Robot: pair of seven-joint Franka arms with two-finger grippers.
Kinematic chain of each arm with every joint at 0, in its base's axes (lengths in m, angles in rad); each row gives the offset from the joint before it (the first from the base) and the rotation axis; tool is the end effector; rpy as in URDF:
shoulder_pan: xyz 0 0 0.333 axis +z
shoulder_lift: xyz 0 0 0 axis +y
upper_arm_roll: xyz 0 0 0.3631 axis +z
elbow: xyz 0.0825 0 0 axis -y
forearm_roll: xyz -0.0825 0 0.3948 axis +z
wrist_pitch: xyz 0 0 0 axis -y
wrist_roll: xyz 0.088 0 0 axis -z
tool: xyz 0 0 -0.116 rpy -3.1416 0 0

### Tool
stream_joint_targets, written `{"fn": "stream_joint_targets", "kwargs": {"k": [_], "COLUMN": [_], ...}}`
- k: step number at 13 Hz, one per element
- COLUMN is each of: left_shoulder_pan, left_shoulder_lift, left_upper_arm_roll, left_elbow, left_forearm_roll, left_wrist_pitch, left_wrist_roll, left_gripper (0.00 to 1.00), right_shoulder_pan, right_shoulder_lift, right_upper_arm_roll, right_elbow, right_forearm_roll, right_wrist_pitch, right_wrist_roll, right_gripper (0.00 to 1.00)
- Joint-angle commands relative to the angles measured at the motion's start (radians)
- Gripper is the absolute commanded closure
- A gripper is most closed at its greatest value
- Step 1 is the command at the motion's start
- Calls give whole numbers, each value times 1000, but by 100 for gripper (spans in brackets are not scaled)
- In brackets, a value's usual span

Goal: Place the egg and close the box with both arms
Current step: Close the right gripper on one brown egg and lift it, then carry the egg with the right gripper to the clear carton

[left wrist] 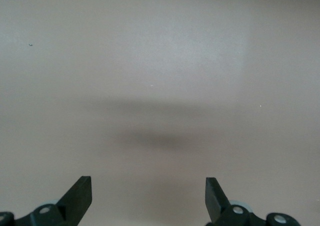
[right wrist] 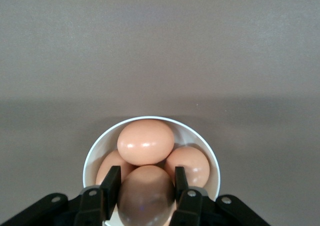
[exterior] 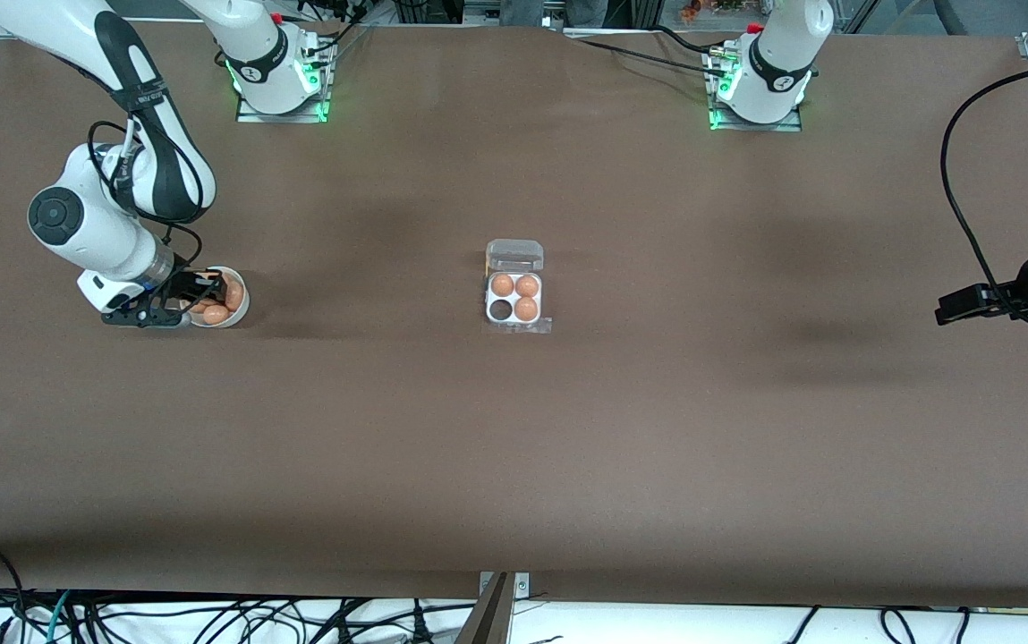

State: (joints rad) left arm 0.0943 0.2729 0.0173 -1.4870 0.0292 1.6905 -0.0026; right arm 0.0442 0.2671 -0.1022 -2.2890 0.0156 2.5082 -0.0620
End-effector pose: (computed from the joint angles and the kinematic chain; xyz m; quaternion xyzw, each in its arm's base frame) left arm 0.6560 0.0752 0.5455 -0.9978 -0.0545 0.0355 0.0148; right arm 0.5439 -0.0317 0.2587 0.9997 -0.0029 -0.0237 0.0076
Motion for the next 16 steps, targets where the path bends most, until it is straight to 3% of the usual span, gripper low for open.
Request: {"fn": "stream_joint_targets", "kwargs": {"k": [1,7,12,16], "left_shoulder_pan": [7,8,7,7], "left_shoulder_lift": [11,11,11,11], "left_upper_arm_roll": [-2,-2,-2,-4], "left_elbow": [25,25,25,25], "left_forearm_roll": [-20,-20,-20,-18], "left_wrist_pitch": [-3,-3,-3,-3], "left_wrist_roll": [24,24,21,24], "left_gripper": [0,0,0,0], "right_shoulder_pan": [-9,-7,-1,66], "right_shoulder_lift": [14,15,15,17], "right_upper_arm_roll": [6,7,10,18], "right_elbow": [17,126,164,317], "right_forearm_roll": [-6,-6,-6,0], "right_wrist_pitch": [1,-178,-199,-412], "right_wrist_roll": [-22,-21,-22,36], "right_gripper": [68,72,73,75]}}
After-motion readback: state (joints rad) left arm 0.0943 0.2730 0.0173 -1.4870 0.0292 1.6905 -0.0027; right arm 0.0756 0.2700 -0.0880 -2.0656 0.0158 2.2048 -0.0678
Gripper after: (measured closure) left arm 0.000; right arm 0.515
